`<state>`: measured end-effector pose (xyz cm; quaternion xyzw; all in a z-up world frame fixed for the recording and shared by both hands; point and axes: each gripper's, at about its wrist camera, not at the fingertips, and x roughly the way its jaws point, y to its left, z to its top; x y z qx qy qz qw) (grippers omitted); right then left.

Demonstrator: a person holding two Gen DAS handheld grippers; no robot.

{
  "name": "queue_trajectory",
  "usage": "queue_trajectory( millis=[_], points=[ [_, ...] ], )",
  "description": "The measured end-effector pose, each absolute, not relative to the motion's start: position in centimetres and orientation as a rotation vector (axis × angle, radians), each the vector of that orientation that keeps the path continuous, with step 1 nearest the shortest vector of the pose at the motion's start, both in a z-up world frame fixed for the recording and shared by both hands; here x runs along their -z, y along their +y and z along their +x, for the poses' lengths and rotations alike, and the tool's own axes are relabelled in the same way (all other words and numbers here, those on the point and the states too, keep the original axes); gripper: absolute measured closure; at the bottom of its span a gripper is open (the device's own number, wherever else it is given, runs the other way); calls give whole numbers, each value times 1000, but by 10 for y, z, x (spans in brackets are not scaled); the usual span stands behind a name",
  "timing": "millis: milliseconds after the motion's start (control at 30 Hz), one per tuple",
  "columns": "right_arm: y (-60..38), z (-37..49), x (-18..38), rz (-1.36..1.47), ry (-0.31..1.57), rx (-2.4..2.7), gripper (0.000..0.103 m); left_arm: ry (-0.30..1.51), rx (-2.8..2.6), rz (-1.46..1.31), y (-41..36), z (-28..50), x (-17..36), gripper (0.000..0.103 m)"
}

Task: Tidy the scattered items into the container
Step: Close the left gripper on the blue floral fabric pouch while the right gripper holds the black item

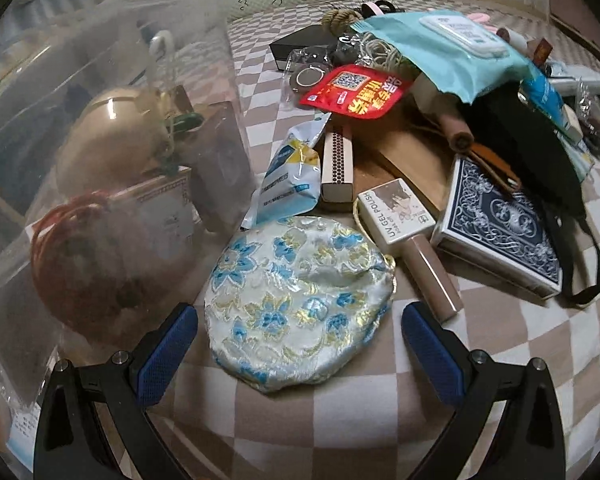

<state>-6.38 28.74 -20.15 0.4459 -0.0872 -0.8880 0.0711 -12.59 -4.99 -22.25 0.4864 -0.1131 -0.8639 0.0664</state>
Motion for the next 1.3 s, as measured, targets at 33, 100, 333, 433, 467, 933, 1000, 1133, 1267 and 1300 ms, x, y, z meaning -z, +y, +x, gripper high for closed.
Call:
queue_trajectory(
  millis=[33,100,333,433,467,933,1000,1133,1267,1300],
  points=[
    [287,-63,201,1341,-261,2672,75,-346,2606,1460,-49,-127,224,0],
    [288,-62,201,1342,-259,2676,75,-345,2611,1438,-47,-130,225,0],
    [290,-60,196,1332,-265,2689,75,-342,2609,1422,-49,-135,225,5],
    [289,-59,195,1327,-269,2687,75,-332,2613,1432,-51,-135,224,10],
    [288,-59,194,1325,-266,2686,75,-330,2614,1433,-51,-134,223,11],
    [285,-46,181,1297,-268,2709,75,-304,2653,1444,-48,-121,214,17],
    [283,-45,178,1288,-269,2711,75,-301,2669,1434,-46,-119,211,17],
    [281,-42,172,1270,-268,2715,75,-291,2700,1407,-42,-113,200,17],
    [280,-40,166,1252,-265,2720,75,-265,2724,1379,-41,-109,189,17],
    [280,-39,165,1248,-265,2722,75,-256,2733,1373,-41,-108,186,17]
  ],
)
